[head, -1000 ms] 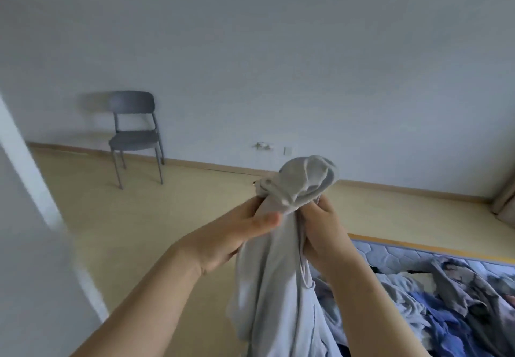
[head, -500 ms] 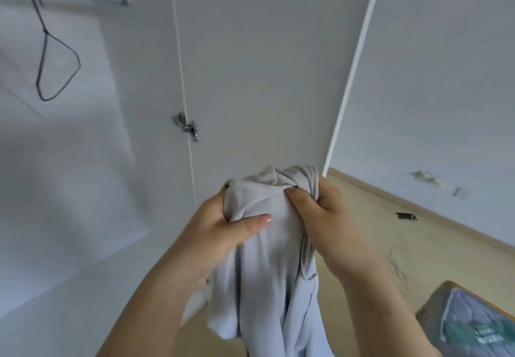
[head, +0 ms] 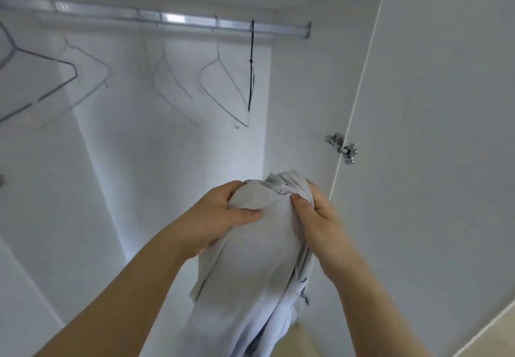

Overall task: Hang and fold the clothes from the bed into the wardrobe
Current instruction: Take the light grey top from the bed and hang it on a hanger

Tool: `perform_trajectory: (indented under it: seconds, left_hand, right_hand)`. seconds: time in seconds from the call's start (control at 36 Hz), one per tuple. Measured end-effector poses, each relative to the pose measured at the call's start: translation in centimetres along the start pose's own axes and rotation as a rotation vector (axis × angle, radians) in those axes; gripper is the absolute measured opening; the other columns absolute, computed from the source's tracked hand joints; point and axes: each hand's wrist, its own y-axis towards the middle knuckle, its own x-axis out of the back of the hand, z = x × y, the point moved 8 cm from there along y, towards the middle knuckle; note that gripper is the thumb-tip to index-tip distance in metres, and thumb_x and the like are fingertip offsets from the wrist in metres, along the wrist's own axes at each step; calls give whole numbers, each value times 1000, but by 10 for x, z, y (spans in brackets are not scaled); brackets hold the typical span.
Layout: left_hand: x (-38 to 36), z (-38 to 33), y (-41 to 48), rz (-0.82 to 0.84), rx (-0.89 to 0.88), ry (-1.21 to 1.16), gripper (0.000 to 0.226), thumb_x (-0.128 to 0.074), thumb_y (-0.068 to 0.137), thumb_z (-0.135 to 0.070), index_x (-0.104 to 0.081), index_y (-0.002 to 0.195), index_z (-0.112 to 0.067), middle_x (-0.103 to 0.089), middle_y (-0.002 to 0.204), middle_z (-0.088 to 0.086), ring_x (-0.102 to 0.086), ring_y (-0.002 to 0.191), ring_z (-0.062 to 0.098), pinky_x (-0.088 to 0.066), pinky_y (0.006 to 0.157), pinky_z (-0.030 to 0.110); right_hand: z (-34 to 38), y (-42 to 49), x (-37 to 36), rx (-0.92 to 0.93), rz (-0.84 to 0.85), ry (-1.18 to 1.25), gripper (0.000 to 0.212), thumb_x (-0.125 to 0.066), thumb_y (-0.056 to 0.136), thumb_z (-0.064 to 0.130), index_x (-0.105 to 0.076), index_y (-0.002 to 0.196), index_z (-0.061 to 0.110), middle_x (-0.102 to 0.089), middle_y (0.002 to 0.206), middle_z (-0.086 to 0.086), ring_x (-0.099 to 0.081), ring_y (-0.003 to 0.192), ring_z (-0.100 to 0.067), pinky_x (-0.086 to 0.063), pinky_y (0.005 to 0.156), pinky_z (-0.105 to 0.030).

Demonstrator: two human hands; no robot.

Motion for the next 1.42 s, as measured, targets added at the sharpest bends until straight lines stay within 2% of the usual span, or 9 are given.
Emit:
perform_trajectory:
  seconds: [0.33,0.42,0.53,0.75,0.89,1.0,1.11,1.31,1.42]
  left_hand:
    - [81,-27,20,-625,-350,687,26,-56,81,4,-67,81,-19,-63,84,-5,-55,79,9,-40,72,13]
    - [84,-37,35,-704,-374,647,27,-56,83,3,-68,80,-21,-63,85,-8,-55,78,8,-39,72,7]
    - [96,-38,53,-768,-300,292,32,-56,84,-1,-63,72,-30,-63,80,-18,-55,68,-4,-40,62,2]
    - [56,-48,109,-491,-277,-28,27,-57,85,3,-66,72,-19,-66,71,-14,-59,68,2,-45,57,11]
    - [45,-56,115,-435,-317,-30,27,-58,85,3,-67,73,-19,-65,67,-14,-59,65,2,-45,56,13]
    - [41,-39,110,-202,-215,-19,22,-68,77,-2,-69,69,-23,-65,72,-7,-59,65,6,-46,55,15]
    - [61,-5,111,-274,-81,-205,28,-61,80,13,-65,90,-14,-59,89,6,-61,70,14,-56,64,30]
    - [64,70,129,-271,329,82,111,-79,70,-40,-2,149,-29,-10,155,-4,-25,138,21,-32,108,33]
    - [40,67,133,-76,288,76,68,-72,79,-36,-31,133,-31,-39,135,-11,-42,116,9,-37,92,21]
  right_hand:
    - [-41,58,-32,-251,145,5,12,-60,89,15,-66,88,26,-70,86,4,-65,80,-13,-52,69,-25]
    - [-58,73,-32,-325,264,-64,9,-66,85,19,-66,93,15,-69,97,-12,-67,89,-28,-53,82,-39]
    - [-72,98,-24,-347,313,-133,27,-64,75,19,-58,81,-6,-52,75,-12,-45,66,-22,-37,59,-29]
    - [-56,152,-40,-178,379,-54,32,-56,86,7,-56,107,31,-66,95,-2,-65,84,-15,-55,74,-29]
    - [-49,166,-54,-92,470,-185,28,-45,94,5,-64,86,25,-68,84,3,-65,77,-11,-54,70,-16]
    - [-45,187,-40,-90,268,109,29,-46,92,-1,-67,91,18,-70,91,-6,-65,87,-23,-55,83,-35]
    - [-26,193,-43,-93,261,368,28,-45,90,-6,-66,84,13,-67,70,0,-63,63,-12,-55,60,-25]
    - [-7,202,-54,-286,290,757,30,-36,101,15,-60,84,9,-66,58,-2,-64,50,-12,-55,48,-23]
    - [10,202,-57,-223,266,757,31,-38,100,17,-60,79,12,-65,55,1,-63,47,-11,-52,44,-21]
